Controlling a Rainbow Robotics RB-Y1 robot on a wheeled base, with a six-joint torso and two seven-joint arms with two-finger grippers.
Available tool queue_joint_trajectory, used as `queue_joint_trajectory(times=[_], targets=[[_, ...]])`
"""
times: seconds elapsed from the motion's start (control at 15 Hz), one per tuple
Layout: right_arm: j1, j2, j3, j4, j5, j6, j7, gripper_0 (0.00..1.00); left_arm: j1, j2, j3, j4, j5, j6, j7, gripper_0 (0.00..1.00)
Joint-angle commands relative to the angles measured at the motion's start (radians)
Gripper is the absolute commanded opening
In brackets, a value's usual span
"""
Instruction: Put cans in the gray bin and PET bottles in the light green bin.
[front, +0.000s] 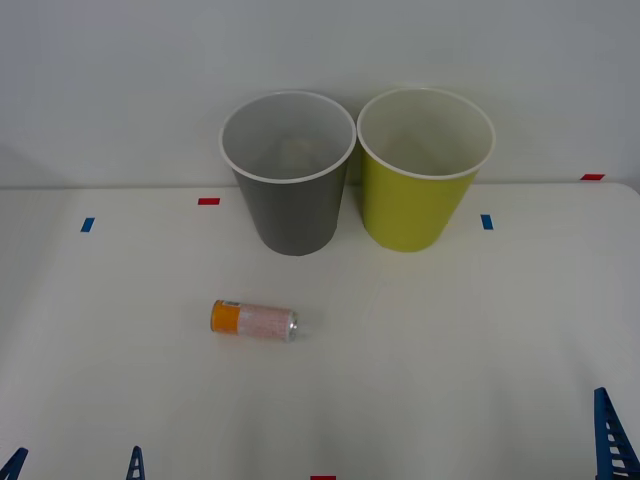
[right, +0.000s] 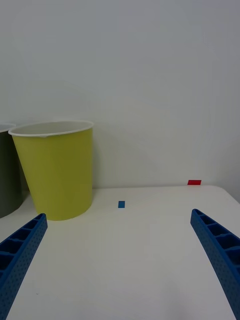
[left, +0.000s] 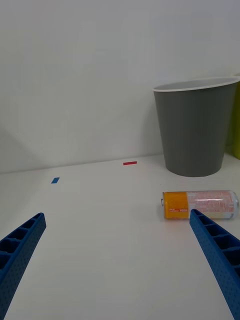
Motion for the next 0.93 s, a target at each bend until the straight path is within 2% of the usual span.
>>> queue_joint_trajectory(times=[0.07, 0.93], targets=[[0.000, 0.000, 0.000, 0.000, 0.000, 0.000, 0.000, 1.00, 0.000, 0.000, 0.000, 0.000, 0.000, 0.000, 0.000, 1.00], [0.000, 0.000, 0.000, 0.000, 0.000, 0.000, 0.000, 1.00, 0.000, 0.000, 0.000, 0.000, 0.000, 0.000, 0.000, 1.00]])
